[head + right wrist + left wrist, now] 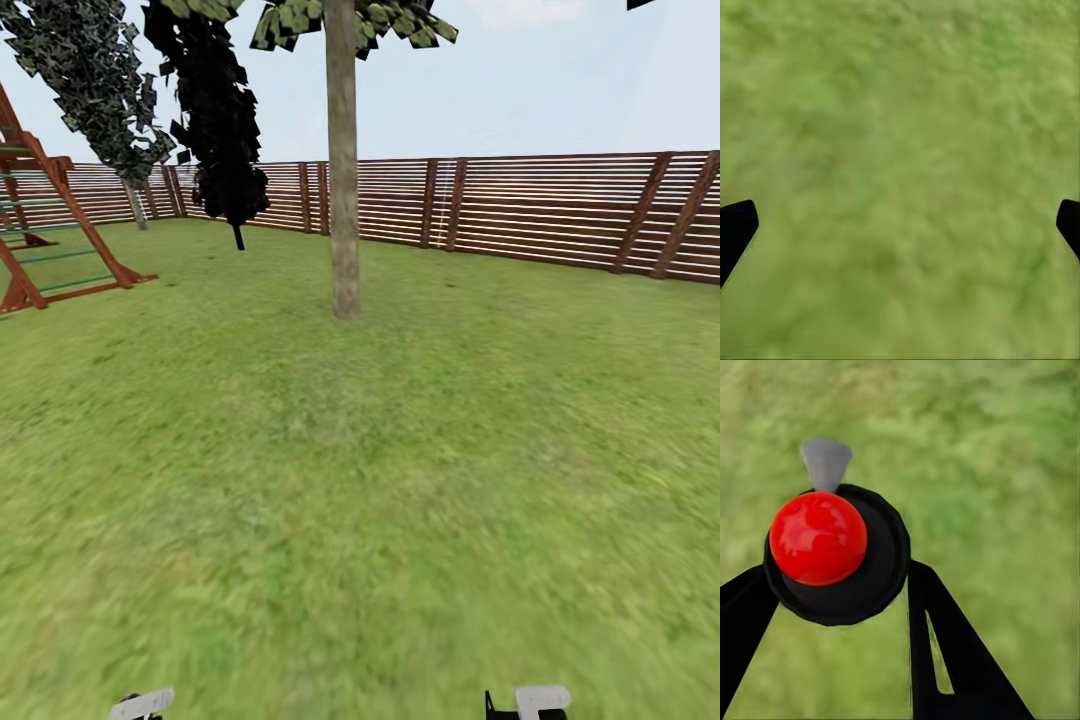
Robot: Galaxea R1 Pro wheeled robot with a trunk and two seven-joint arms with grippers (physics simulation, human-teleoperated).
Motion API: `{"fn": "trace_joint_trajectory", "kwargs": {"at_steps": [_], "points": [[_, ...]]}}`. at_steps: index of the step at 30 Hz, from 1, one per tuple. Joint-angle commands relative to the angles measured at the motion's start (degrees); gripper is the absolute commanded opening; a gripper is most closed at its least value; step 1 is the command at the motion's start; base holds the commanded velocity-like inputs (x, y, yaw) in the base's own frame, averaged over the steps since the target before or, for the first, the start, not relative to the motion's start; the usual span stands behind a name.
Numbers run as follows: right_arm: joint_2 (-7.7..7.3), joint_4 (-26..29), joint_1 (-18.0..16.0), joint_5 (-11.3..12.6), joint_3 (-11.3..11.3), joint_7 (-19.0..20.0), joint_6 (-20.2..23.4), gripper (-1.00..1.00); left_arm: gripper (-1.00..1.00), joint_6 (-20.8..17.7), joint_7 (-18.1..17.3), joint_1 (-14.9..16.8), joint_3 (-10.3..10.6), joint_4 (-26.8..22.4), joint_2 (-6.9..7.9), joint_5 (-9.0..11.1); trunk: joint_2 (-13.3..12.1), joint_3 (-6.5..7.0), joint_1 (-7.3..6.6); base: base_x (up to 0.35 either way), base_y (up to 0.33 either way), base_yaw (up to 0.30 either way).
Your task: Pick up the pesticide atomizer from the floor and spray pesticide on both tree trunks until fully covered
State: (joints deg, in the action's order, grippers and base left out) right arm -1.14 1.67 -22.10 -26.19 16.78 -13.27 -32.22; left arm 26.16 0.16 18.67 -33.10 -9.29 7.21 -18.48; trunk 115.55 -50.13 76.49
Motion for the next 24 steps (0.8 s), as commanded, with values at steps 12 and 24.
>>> {"fn": "trace_joint_trajectory", "kwargs": {"at_steps": [12,24], "points": [[0.0,-0.1,0.0,-0.6,0.3,-0.4,-0.1,1.0,-1.0,0.2,0.0,0.1,-0.5,0.1,-0.08,-0.6,0.0,-0.05,0.03,0.34,0.0,0.0],[0.0,-0.1,0.0,-0.6,0.3,-0.4,-0.1,1.0,-1.0,0.2,0.0,0.1,-0.5,0.1,-0.09,-0.6,0.0,-0.05,0.03,0.336,-0.07,0.0]]}}
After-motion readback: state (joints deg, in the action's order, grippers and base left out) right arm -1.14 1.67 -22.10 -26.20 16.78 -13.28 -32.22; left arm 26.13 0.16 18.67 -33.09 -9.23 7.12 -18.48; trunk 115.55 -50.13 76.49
